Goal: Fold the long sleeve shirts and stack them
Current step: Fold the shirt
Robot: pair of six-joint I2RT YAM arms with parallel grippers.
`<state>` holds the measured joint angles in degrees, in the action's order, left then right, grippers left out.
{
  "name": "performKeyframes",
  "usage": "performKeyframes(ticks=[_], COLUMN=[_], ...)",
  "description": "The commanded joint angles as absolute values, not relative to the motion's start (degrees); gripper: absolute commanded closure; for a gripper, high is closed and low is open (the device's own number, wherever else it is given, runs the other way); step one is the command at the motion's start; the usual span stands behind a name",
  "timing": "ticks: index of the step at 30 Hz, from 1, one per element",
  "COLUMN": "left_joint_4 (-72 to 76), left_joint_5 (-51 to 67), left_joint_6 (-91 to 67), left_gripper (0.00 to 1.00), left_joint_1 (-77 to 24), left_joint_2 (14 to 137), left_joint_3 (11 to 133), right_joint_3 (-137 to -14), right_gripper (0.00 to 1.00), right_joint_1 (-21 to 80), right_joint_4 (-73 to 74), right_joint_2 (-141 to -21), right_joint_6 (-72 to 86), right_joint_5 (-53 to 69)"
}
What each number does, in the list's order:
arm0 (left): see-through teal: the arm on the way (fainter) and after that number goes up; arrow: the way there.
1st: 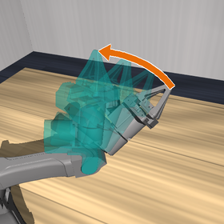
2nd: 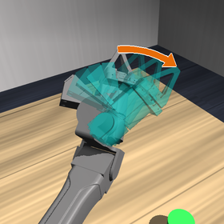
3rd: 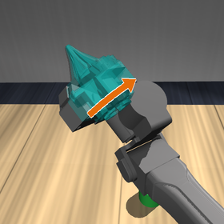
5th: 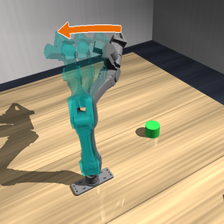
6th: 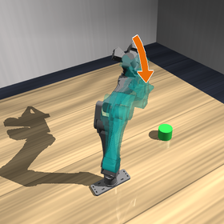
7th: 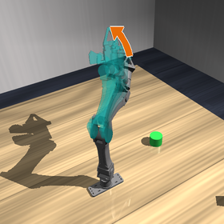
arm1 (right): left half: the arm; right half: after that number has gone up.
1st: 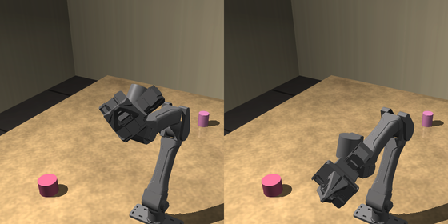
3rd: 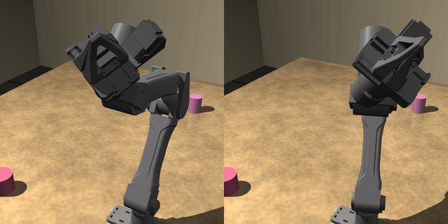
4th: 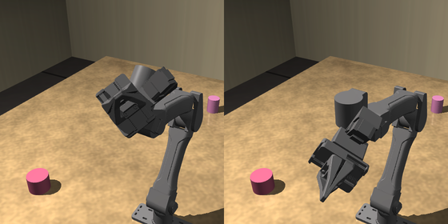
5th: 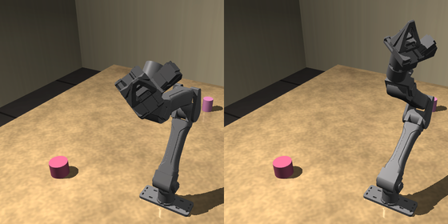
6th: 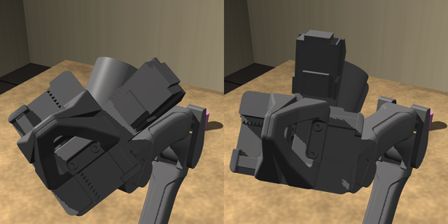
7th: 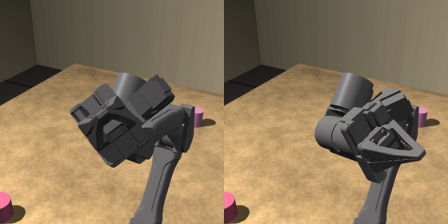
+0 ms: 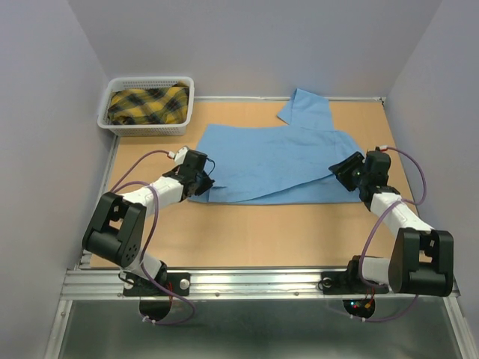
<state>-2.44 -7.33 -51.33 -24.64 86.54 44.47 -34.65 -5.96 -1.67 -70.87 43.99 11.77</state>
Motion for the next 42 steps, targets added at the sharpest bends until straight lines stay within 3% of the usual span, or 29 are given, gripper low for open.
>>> performKeyframes(ticks=[1,4,30,33,36,39,40,42], left_joint_4=[-3.25,-3.69,7.56,6.42,3.53,1.5,0.45,-1.48], left_joint_5=[-8.61,-8.88,-14.42,-14.15,-14.76,-15.03,-15.55,-16.17], left_joint_6=[-49.49,-47.9,-35.15,-38.13,-41.39,-42.8,-42.89,-42.98], left_gripper=[0.92,1.0,1.0,0.96,0.84,0.66,0.51,0.34], left_joint_1=[-24.43,-24.43,-24.43,-24.43,-24.43,-24.52,-24.52,-24.43], left_joint_2=[85.78,85.78,84.64,84.38,84.64,84.29,83.16,80.7], left_joint_3=[46.93,47.72,45.53,43.86,42.98,42.98,43.24,43.94], right_joint_3=[-33.75,-33.23,-25.84,-25.66,-25.93,-26.89,-27.24,-28.65], right_gripper=[0.47,0.47,0.5,0.5,0.5,0.5,0.49,0.49], right_joint_1=[-6.68,-7.38,-14.85,-14.94,-14.85,-14.85,-14.85,-14.85], right_joint_4=[-1.85,-1.85,-5.71,-5.71,-5.63,-5.45,-5.1,-4.49], right_joint_2=[-72.41,-73.04,-77.96,-77.52,-75.77,-73.39,-72.69,-71.2], right_joint_6=[46.57,47.89,51.94,51.86,51.42,50.1,49.75,49.57], right_joint_5=[11.07,10.81,13.27,13.36,13.45,14.06,14.41,15.29])
